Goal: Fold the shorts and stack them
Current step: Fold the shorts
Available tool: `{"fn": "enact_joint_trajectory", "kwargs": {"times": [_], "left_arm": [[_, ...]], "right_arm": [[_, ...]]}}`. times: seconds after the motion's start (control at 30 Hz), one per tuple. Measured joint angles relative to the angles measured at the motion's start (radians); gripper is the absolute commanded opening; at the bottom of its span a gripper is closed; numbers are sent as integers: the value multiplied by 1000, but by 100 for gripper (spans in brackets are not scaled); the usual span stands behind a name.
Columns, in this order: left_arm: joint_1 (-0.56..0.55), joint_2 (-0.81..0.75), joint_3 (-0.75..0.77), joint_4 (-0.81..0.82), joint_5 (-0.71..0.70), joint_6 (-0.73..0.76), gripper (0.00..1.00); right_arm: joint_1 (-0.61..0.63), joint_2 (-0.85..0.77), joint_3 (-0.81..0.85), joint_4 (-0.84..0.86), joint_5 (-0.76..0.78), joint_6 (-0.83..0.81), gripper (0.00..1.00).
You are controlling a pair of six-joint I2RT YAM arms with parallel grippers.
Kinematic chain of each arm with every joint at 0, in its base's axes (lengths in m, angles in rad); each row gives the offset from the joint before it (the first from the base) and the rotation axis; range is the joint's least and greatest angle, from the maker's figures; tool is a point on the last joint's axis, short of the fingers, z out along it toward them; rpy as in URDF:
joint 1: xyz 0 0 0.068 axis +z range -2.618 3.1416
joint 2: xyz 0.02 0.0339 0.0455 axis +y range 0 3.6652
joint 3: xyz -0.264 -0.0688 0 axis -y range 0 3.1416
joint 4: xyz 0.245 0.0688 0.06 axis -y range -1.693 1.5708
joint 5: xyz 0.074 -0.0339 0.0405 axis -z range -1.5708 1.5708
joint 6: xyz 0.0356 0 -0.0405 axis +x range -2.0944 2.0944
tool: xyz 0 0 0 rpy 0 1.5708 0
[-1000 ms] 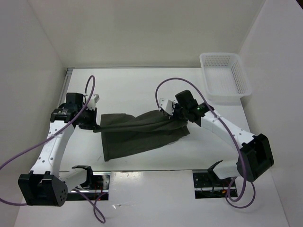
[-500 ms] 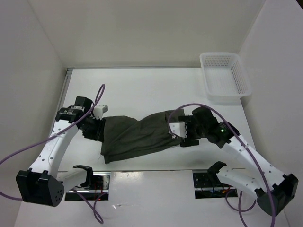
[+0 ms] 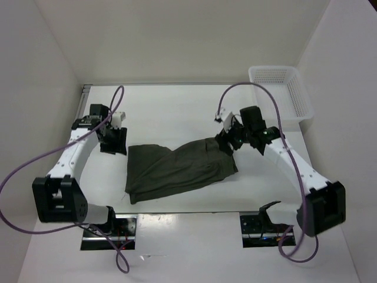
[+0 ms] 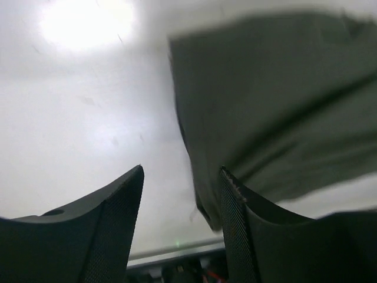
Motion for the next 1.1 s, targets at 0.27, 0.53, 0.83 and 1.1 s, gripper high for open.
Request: {"fn": "enact_joint_trajectory", "kwargs": {"times": [0.27, 0.53, 0.83, 1.1], "left_arm": [[58, 325, 104, 196, 84, 1, 74], [10, 504, 105, 254, 143, 0, 72], [14, 583, 154, 274, 237, 0, 10], [105, 662, 274, 256, 289, -3, 0]], "right_arm": [[-192, 255, 37, 251, -18, 387, 85], [-186, 416, 36, 372, -44, 534, 76], [-164, 554, 54, 369, -24, 587, 25], [-161, 637, 240, 372, 56, 687, 0]]}}
